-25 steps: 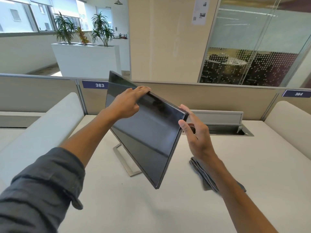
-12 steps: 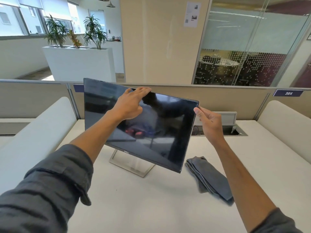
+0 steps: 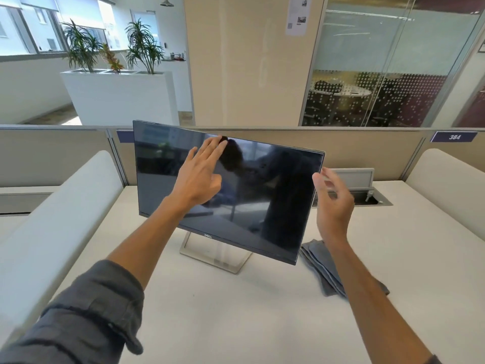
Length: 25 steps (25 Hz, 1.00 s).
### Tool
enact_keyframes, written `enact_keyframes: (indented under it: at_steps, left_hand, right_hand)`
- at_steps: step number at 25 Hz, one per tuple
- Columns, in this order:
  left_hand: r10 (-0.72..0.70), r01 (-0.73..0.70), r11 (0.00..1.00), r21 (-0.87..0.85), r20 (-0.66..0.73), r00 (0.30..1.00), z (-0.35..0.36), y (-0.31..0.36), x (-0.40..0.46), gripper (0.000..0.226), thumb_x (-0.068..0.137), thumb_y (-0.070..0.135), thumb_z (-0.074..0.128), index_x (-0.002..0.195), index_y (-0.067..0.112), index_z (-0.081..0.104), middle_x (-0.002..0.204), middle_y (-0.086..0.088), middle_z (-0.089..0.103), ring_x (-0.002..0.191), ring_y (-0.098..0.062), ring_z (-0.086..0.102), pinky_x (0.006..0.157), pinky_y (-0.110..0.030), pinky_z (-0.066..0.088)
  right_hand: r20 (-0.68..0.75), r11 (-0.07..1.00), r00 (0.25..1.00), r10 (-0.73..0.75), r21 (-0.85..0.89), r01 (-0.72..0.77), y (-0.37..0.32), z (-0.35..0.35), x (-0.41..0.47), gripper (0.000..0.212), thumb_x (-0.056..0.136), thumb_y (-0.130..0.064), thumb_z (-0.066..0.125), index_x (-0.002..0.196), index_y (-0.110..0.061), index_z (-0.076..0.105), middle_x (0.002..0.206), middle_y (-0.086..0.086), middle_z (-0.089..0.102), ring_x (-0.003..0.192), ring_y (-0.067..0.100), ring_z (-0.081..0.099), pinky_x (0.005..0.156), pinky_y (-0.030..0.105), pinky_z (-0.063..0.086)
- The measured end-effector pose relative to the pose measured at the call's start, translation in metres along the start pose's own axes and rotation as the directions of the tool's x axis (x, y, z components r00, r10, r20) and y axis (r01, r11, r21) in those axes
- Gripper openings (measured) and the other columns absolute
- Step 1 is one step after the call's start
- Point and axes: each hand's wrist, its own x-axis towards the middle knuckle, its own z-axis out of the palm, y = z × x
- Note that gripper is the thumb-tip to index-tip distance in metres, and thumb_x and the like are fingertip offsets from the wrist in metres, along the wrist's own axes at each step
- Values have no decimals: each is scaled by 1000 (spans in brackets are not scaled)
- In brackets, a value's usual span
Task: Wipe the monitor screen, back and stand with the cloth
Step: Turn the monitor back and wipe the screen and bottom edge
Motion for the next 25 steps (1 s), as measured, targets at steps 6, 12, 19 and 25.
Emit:
enact_keyframes:
  at_steps: [6,12,19,25]
  left_hand:
    - [-74,49,990,-129,-191,979,32,-24,-93,55,79,5,57,133,10,53,145,-4,48,134,-22,44,103,-34,41]
    - [-182,186,972,-142,41,982,77,-61,-174,34,79,9,64,112,18,66,125,1,63,108,-21,62,80,-33,54]
    - [-211,281,951,-132,388,897,138,-104,-197,39,94,38,54,129,21,57,140,3,51,124,-17,50,98,-31,44]
    - [-86,150,978,-144,376,923,172,-130,-188,25,93,33,56,115,23,64,120,1,59,119,-22,51,87,-34,48]
  right_hand:
    - [105,869,907,-409,-258,422,19,39,-82,35,90,-18,68,123,-10,61,127,4,59,121,15,52,101,31,46]
    - [526,874,840,-137,-336,353,62,84,-151,17,91,-29,64,104,-21,72,96,-10,71,81,2,62,71,18,53]
    - [513,736,803,302,-661,147,137,112,-187,37,93,-38,58,125,-22,61,129,-6,60,116,13,55,99,28,45]
    - [510,622,827,236,-734,275,155,124,-185,24,95,-28,57,110,-18,72,109,0,68,104,22,56,78,34,52]
